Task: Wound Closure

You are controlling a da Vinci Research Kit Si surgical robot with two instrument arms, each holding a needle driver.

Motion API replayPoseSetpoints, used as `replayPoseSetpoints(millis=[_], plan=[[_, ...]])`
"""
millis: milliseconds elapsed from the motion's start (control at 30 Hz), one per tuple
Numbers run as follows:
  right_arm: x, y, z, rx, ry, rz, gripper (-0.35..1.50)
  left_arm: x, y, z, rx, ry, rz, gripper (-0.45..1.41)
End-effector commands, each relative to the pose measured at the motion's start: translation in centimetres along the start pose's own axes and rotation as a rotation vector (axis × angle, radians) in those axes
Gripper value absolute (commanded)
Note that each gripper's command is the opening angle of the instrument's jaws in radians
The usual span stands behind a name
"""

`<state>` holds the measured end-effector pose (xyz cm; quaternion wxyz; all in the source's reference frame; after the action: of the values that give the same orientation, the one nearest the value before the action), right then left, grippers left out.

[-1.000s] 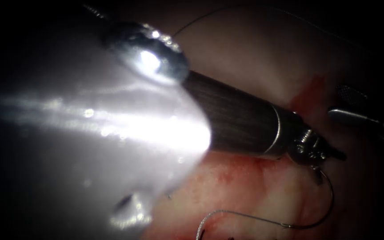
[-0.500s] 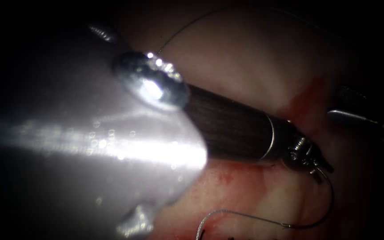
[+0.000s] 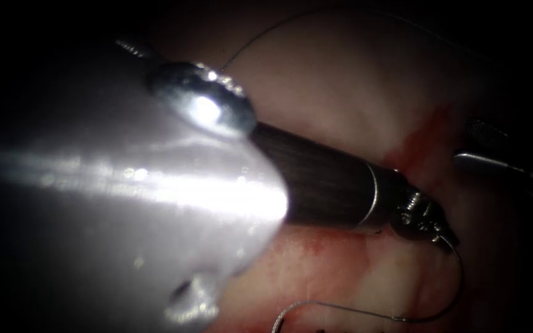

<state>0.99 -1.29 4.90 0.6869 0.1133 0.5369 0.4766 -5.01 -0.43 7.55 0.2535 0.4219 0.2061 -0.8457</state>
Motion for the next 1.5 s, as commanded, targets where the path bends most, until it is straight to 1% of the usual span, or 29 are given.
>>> replayPoseSetpoints(millis=[33,167,267,333,367,467,500,567,633,667,700,733,800,867,900,933,1000,1067,1100,1133,1167,1233,1267,1300,1367,1400,1433,1467,1500], plan=[[-0.02,-0.03,0.08,0.002,0.001,0.000,0.74,-0.04,-0.02,0.02,0.011,-0.005,-0.030,-0.45],[0.04,-0.04,0.07,0.000,-0.004,-0.007,0.74,-0.18,0.04,-0.20,0.023,-0.015,-0.088,-0.45],[0.12,-0.06,0.06,0.002,0.004,-0.003,0.73,-0.31,0.10,-0.47,0.038,-0.012,-0.188,-0.45],[0.23,-0.05,0.06,0.003,0.024,-0.008,0.69,-0.44,0.16,-0.78,0.064,0.005,-0.287,-0.45],[0.23,-0.05,0.06,0.003,0.024,-0.008,0.69,-0.44,0.16,-0.78,0.064,0.005,-0.287,-0.45],[0.40,-0.04,0.06,0.003,0.075,-0.004,0.69,-0.56,0.23,-1.14,0.094,0.028,-0.401,-0.45],[0.47,-0.03,0.07,-0.002,0.104,0.007,0.69,-0.61,0.28,-1.29,0.107,0.042,-0.466,-0.45],[0.56,-0.02,0.07,-0.001,0.151,0.020,0.69,-0.65,0.36,-1.54,0.133,0.061,-0.541,-0.45],[0.62,-0.01,0.07,0.004,0.181,0.029,0.69,-0.70,0.46,-1.83,0.180,0.119,-0.642,-0.45],[0.60,0.00,0.09,0.004,0.188,0.028,0.69,-0.73,0.54,-2.06,0.235,0.192,-0.737,-0.45],[0.58,0.00,0.11,0.003,0.190,0.026,0.69,-0.75,0.60,-2.19,0.261,0.252,-0.797,-0.45],[0.52,0.00,0.15,-0.003,0.192,0.020,0.68,-0.78,0.73,-2.36,0.301,0.360,-0.906,-0.45],[0.47,0.00,0.19,0.003,0.190,0.014,0.68,-0.79,0.77,-2.39,0.314,0.383,-0.926,-0.45],[0.36,-0.03,0.26,0.017,0.188,0.002,0.68,-0.82,0.93,-2.46,0.363,0.483,-1.014,-0.45],[0.33,-0.04,0.29,0.020,0.189,-0.002,0.68,-0.82,0.98,-2.48,0.369,0.511,-1.025,-0.45],[0.19,-0.09,0.37,0.030,0.184,-0.016,0.68,-0.83,1.06,-2.50,0.374,0.553,-1.058,-0.45],[0.09,-0.14,0.44,0.025,0.162,-0.027,0.68,-0.81,1.12,-2.52,0.380,0.606,-1.094,-0.45],[-0.02,-0.21,0.54,0.017,0.144,-0.038,0.68,-0.78,1.17,-2.51,0.388,0.687,-1.168,-0.45],[-0.11,-0.29,0.60,0.027,0.145,-0.047,0.68,-0.78,1.17,-2.49,0.372,0.740,-1.207,-0.45],[-0.11,-0.29,0.60,0.027,0.145,-0.047,0.68,-0.78,1.17,-2.49,0.372,0.740,-1.207,-0.45],[-0.15,-0.33,0.64,0.038,0.143,-0.052,0.68,-0.78,1.15,-2.48,0.346,0.783,-1.256,-0.45],[-0.20,-0.41,0.69,0.068,0.135,-0.059,0.68,-0.79,1.12,-2.46,0.297,0.837,-1.293,-0.45],[-0.21,-0.45,0.71,0.087,0.130,-0.062,0.68,-0.79,1.10,-2.46,0.257,0.876,-1.328,-0.45],[-0.22,-0.48,0.73,0.099,0.126,-0.063,0.68,-0.81,1.09,-2.45,0.195,0.944,-1.385,-0.45],[-0.22,-0.54,0.75,0.111,0.119,-0.076,0.61,-0.82,1.08,-2.42,0.134,1.010,-1.405,-0.45],[-0.22,-0.57,0.77,0.121,0.120,-0.077,0.54,-0.83,1.08,-2.39,0.076,1.040,-1.409,-0.45],[-0.22,-0.62,0.82,0.177,0.121,-0.082,0.36,-0.82,1.08,-2.26,-0.129,1.087,-1.441,-0.45],[-0.22,-0.62,0.82,0.177,0.121,-0.082,0.36,-0.82,1.08,-2.26,-0.129,1.087,-1.441,-0.45],[-0.23,-0.63,0.83,0.205,0.122,-0.084,0.31,-0.81,1.09,-2.21,-0.203,1.096,-1.452,-0.45]])
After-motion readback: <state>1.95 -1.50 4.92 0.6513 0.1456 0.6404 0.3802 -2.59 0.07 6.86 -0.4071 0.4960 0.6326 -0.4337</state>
